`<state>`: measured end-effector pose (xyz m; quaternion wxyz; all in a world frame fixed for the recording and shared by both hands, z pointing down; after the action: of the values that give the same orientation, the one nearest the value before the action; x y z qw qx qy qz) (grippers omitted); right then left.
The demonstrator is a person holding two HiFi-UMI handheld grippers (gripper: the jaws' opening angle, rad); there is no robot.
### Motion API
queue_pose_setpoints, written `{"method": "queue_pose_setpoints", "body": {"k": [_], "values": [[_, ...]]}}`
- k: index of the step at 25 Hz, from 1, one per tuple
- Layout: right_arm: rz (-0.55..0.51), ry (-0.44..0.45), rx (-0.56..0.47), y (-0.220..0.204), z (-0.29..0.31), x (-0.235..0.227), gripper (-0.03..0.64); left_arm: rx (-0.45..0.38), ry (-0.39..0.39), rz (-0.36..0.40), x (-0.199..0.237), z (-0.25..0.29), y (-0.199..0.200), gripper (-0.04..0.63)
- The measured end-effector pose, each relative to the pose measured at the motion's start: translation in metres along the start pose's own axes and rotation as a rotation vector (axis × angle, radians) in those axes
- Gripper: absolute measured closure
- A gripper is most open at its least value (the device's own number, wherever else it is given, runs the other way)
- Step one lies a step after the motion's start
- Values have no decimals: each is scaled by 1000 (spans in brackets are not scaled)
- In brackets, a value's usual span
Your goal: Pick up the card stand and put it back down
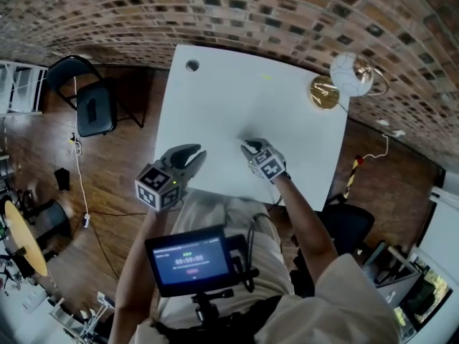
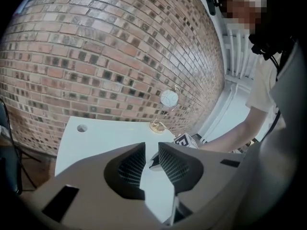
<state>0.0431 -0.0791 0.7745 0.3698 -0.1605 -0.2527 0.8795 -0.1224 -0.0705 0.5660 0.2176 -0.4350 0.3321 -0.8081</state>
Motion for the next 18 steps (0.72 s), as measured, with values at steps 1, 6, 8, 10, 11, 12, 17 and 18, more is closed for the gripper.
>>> {"method": "queue_pose_setpoints", "body": {"k": [1,6,8,10,11,12,17,18], "values": [[-3,0,-3,1,1,0,534,-1,3,-4,-1,-1,0,511],[1,14,-4,1,8,1,534,-1,15,-15,-2,-8,1,511],[0,17,-5,1,9,1,534,-15,23,-16,0,-12,0,511],[3,13,1,1,10,-1,534,-26,31,-21,2,-13,0,511],[8,12,4,2,9,-2,534,-29,32,-21,3,-13,1,511],[13,12,7,2,8,-1,534,-30,31,-18,3,-12,1,511],[-14,13,31,-3,4,9,544,-54,23,-17,2,-17,5,511],[-26,8,35,-3,4,10,566,-53,23,-14,3,-19,4,511]]}}
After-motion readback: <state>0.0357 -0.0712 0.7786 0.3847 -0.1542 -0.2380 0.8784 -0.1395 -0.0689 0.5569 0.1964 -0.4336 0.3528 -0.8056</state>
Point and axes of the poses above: the fingertips, and each gripper's own axes: z forward along the fingers, x to its left, y out of its top, the point moved 4 cm from there along -z, backward along the fingers, and after that the axes turned 14 degrees about -y, right-handed, at the moved point
